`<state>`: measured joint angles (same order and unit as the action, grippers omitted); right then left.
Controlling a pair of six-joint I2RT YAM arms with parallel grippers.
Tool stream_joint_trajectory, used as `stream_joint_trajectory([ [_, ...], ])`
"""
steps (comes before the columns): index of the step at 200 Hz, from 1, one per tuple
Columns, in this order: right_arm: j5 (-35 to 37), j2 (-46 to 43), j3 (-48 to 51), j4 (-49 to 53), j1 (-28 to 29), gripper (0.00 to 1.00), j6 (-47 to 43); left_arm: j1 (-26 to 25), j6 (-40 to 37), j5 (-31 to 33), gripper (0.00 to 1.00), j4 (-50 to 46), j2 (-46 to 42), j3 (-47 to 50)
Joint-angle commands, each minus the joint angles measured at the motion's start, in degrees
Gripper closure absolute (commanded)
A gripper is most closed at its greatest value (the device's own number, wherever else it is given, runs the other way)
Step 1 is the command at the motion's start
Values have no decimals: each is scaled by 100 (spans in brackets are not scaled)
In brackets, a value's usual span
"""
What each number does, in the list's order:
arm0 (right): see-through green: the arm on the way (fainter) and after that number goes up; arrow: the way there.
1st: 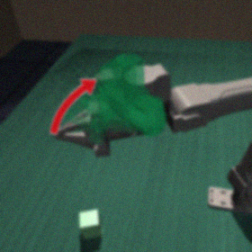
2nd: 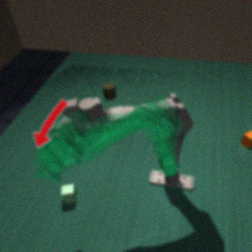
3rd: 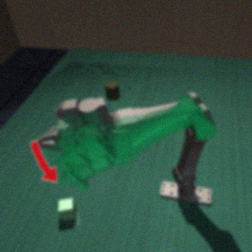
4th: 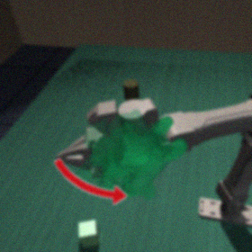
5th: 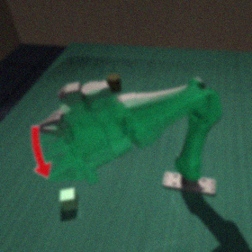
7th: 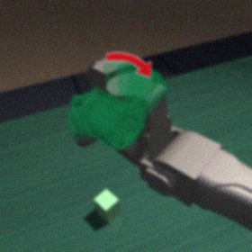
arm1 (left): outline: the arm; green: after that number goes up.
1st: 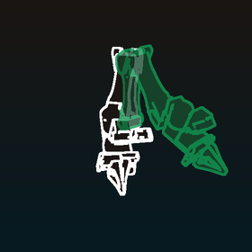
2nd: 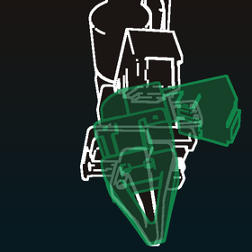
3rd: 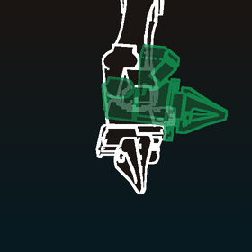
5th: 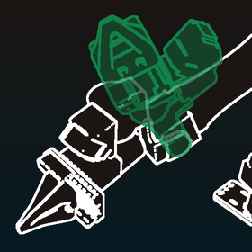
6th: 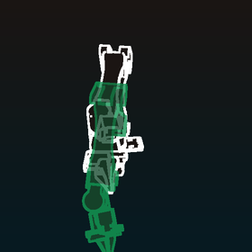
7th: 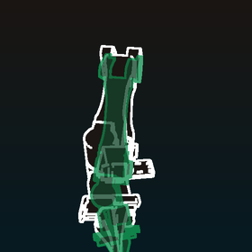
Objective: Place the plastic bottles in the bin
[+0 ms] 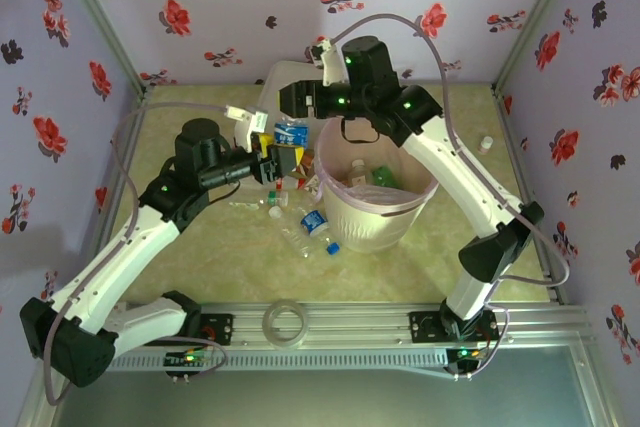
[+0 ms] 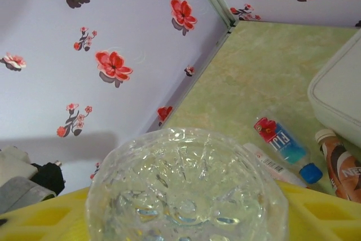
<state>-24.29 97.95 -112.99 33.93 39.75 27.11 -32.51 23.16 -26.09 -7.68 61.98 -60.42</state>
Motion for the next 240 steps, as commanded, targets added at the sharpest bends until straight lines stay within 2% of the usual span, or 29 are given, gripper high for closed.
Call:
stream_joint_trajectory([
  [1,-181,-115,198,-350,-68,38,205,-47,-122,-135,100,357,-11,52],
  [32,-198,-135,225,-378,-90,42,190,-40,-1,-97,99,551,-8,185],
  [40,-192,-138,217,-392,-99,43,178,-49,27,-49,87,612,-17,234],
  [53,-176,-173,210,-421,-124,43,133,-45,78,107,49,695,-66,331],
  [61,-138,-212,206,-430,-149,44,94,-45,84,193,31,715,-121,387],
  [71,-92,-273,163,-423,-198,45,43,-47,77,289,19,700,-182,455],
  [83,-74,-324,106,-365,-268,45,-24,-46,81,365,12,669,-258,541],
  [117,53,-504,-157,12,-453,46,-334,-31,131,596,4,436,-429,788],
  [162,346,-873,-380,646,-723,46,-811,7,237,894,2,352,-507,1175],
  [193,480,-927,-772,1502,-1047,48,-1346,43,263,1468,2,71,-267,1208],
  [240,1290,-913,-1438,3232,-1178,50,-2529,-189,449,974,5,447,357,1113],
])
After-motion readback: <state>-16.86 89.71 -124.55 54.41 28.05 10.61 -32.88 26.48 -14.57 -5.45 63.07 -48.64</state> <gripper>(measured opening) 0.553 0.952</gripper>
